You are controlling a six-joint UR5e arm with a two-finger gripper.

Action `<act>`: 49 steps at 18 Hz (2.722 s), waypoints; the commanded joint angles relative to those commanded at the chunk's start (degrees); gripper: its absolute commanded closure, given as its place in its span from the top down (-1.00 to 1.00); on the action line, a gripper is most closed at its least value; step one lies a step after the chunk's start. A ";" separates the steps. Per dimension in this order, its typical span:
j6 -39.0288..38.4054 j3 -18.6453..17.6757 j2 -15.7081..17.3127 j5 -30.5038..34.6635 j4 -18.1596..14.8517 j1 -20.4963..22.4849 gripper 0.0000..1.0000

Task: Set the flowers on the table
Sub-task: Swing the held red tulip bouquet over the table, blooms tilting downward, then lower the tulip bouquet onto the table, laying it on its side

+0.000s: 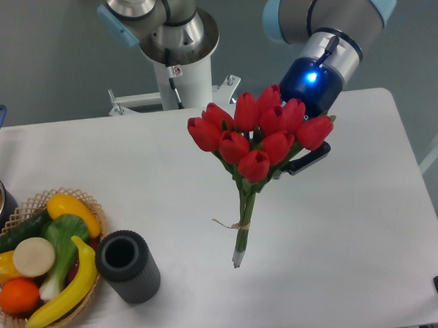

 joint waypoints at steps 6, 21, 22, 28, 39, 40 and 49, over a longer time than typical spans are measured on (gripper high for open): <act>-0.09 -1.76 0.79 2.63 -0.09 -0.44 -0.27; -8.43 -3.34 7.82 30.02 -1.14 -2.71 -0.30; -8.96 -3.69 8.08 33.80 -1.06 -4.03 -0.30; -8.35 -3.16 8.00 46.74 -1.84 -6.67 -0.32; 0.43 -6.67 5.10 72.83 -3.87 -13.62 -0.33; 1.92 -7.12 4.66 75.38 -3.95 -14.32 -0.33; 8.76 -7.91 -2.27 86.72 -4.13 -17.04 -0.32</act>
